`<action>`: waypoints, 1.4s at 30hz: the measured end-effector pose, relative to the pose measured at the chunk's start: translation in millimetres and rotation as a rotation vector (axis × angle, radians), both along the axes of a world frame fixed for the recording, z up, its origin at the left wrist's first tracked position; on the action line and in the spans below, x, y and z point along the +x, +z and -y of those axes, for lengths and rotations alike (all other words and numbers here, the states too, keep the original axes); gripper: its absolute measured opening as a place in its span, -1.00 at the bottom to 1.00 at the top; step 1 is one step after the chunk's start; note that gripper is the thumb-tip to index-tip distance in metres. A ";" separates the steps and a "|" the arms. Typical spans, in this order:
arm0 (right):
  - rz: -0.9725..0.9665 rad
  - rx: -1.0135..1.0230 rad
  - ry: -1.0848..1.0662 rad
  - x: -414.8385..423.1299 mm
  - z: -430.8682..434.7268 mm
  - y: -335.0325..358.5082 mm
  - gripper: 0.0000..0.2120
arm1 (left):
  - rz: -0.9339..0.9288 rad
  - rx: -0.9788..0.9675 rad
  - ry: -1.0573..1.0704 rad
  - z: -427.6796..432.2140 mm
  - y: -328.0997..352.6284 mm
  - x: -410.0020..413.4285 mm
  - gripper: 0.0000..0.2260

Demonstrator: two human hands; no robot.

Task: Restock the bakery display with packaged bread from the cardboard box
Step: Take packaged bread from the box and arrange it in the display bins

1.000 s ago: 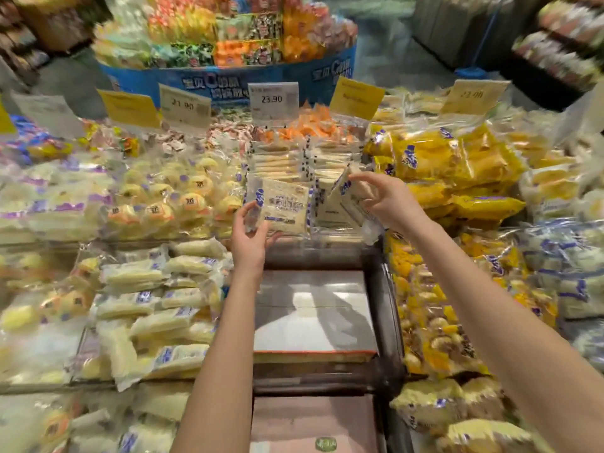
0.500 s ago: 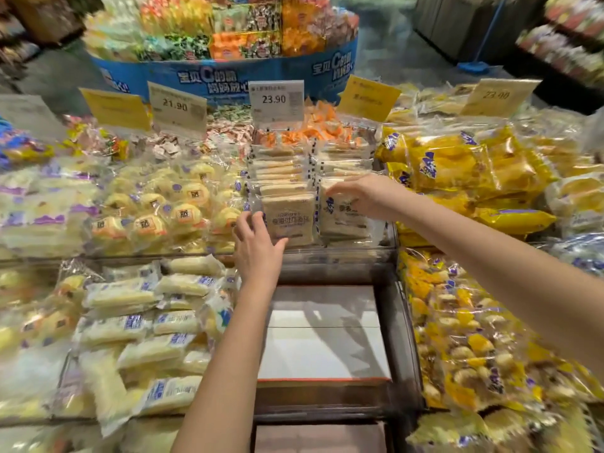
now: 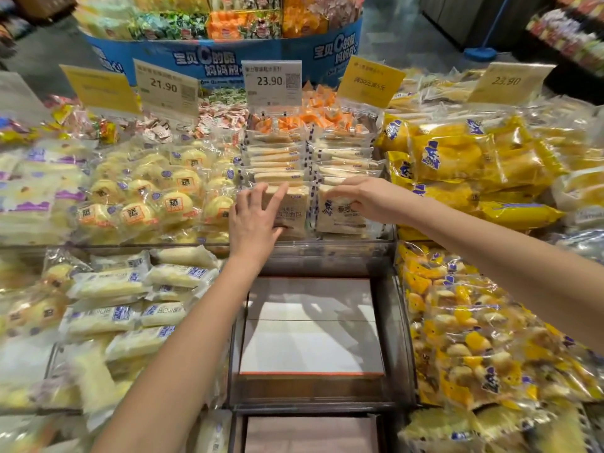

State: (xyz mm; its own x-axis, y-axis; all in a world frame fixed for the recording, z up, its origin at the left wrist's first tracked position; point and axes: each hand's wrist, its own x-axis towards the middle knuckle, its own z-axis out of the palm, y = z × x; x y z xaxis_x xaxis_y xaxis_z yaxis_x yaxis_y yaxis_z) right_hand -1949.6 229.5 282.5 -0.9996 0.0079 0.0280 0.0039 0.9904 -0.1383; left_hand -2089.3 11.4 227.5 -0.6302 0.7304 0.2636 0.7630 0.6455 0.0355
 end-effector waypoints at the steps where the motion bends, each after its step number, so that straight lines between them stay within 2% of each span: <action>1: -0.027 0.042 0.035 -0.7 2.3 -3.0 -0.41 | -0.002 -0.018 0.016 0.6 1.5 -3.4 -0.20; 4: -0.094 0.173 0.091 -4.3 6.4 -11.4 -0.46 | -0.011 -0.034 0.079 4.9 5.7 -14.0 -0.19; 7: -0.170 0.257 0.018 -5.1 13.3 -13.2 -0.46 | -0.022 -0.086 0.092 4.5 8.4 -9.8 -0.16; 10: -0.228 0.232 -0.076 2.5 27.2 -10.9 -0.45 | -0.017 -0.141 0.097 3.1 15.6 -3.3 -0.16; 16: -0.208 0.151 -0.224 45.5 55.9 -1.9 -0.46 | -0.019 -0.112 0.073 15.4 46.5 20.1 -0.25; 19: -0.187 0.113 -0.291 74.1 76.1 7.2 -0.40 | -0.018 -0.074 -0.013 28.3 63.5 47.4 -0.30; 22: -0.213 0.072 -0.329 109.7 98.5 15.6 -0.40 | -0.018 -0.142 -0.179 37.4 78.1 77.6 -0.33; 25: -0.207 0.065 -0.364 151.8 115.2 19.9 -0.41 | -0.121 -0.212 -0.378 38.8 93.2 108.8 -0.35; 34: -0.121 -0.054 -0.647 300.3 131.1 22.8 -0.42 | -0.294 -0.176 -0.808 22.4 107.5 215.8 -0.40; 36: -0.133 -0.084 -0.690 335.3 132.6 22.4 -0.43 | -0.318 -0.137 -0.860 13.7 102.9 248.1 -0.39; 39: -0.144 -0.136 -0.755 391.2 130.5 24.0 -0.44 | -0.252 -0.087 -0.891 0.2 97.5 313.4 -0.38; 42: -0.192 -0.149 -0.836 460.8 125.2 22.3 -0.44 | -0.197 -0.068 -0.920 -12.1 93.7 391.2 -0.47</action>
